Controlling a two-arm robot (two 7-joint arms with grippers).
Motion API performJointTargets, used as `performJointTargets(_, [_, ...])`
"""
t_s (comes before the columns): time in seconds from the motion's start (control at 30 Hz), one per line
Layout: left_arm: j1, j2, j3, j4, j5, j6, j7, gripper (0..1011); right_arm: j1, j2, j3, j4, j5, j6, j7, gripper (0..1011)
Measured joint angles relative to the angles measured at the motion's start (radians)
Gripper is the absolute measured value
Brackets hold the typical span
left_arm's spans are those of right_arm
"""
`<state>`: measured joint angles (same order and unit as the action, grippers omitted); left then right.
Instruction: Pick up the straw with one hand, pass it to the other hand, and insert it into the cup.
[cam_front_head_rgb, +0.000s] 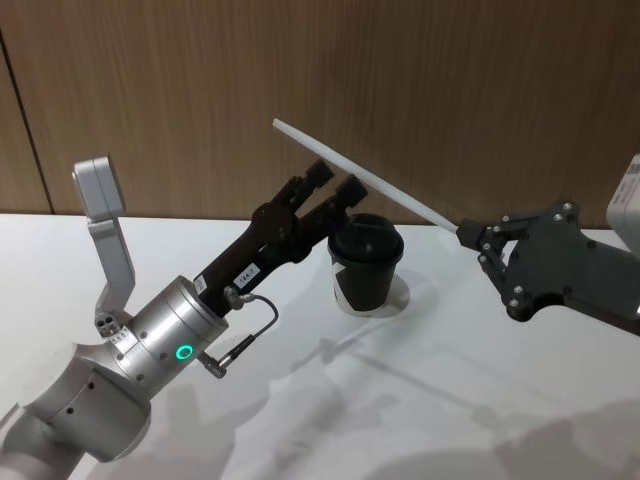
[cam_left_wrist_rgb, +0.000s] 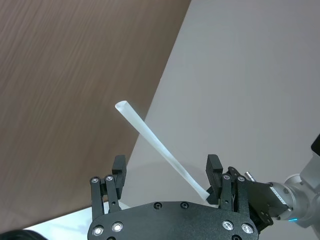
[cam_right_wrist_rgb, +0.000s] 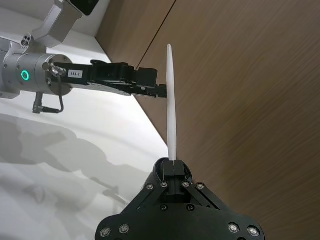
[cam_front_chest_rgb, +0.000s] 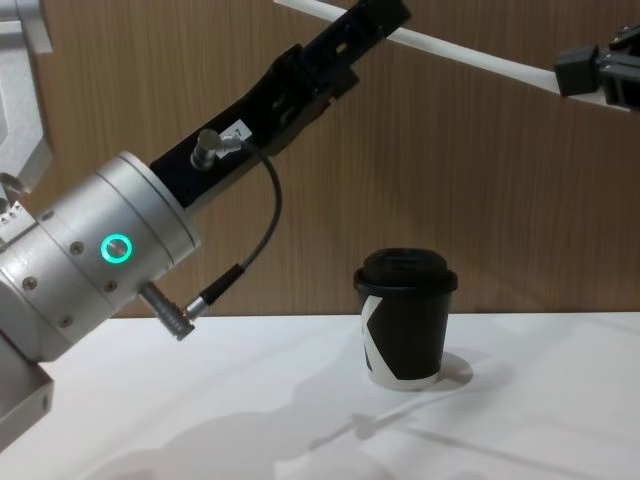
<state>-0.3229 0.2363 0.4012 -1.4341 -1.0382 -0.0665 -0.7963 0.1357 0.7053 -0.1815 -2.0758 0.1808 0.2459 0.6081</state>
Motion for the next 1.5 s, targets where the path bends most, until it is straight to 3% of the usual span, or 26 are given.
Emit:
performJointTargets(0.87, [-0.049,-0.017,0.026,0.046,-0.021,-0.016,-0.018,992,0.0,0.0,0.0,0.0,0.0,0.0,0.0,1])
performJointTargets(1.33, [-0.056,-0.018,0.032,0.051,-0.022,-0.019,-0.017,614,0.0,0.0,0.0,0.0,0.0,0.0,0.0,1])
performJointTargets(1.5, [-0.057,-0.018,0.033,0.052,-0.022,-0.02,-0.017,423,0.0,0.0,0.0,0.0,0.0,0.0,0.0,1])
